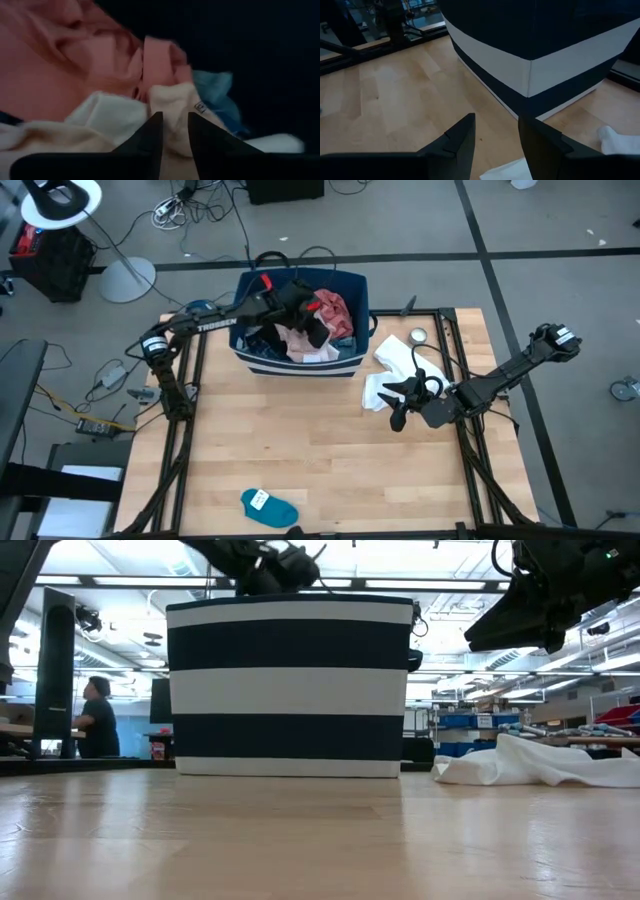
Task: Sort clothes
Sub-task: Put the pink sock into the blue laundry bin, then put the blue sock into the blue laundry bin
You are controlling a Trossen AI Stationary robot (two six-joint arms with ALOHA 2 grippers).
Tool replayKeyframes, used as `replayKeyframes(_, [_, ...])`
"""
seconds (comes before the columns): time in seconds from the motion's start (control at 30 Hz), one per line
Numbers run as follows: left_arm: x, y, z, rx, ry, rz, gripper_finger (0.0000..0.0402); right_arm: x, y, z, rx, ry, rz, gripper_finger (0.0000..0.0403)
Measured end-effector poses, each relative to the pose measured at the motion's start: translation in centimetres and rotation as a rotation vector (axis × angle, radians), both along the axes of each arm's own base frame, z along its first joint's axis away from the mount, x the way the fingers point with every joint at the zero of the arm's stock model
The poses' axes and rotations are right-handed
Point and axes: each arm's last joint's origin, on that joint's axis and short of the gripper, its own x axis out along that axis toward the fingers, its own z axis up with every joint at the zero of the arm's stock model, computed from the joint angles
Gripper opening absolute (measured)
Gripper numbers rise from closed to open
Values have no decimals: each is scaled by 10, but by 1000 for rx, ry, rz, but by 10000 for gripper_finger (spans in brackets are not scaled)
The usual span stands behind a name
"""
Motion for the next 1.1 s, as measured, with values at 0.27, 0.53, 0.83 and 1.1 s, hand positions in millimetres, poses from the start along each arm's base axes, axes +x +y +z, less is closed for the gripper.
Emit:
replayKeyframes(0.27, [-5, -16, 62, 0, 74, -62, 96, 0, 0, 0, -1, 1, 0, 151])
replayKeyframes(0.53, [-20, -66, 110, 75, 63, -186, 87, 0, 0, -1, -3, 7, 1, 151])
replayKeyframes(0.83, [-72, -125, 159, 174, 4, -210, 82, 0, 0, -1, -4, 8, 1, 151])
replayKeyframes(1.1, [-107, -175, 158, 202, 52, -244, 82, 0, 0, 0, -1, 5, 0, 151])
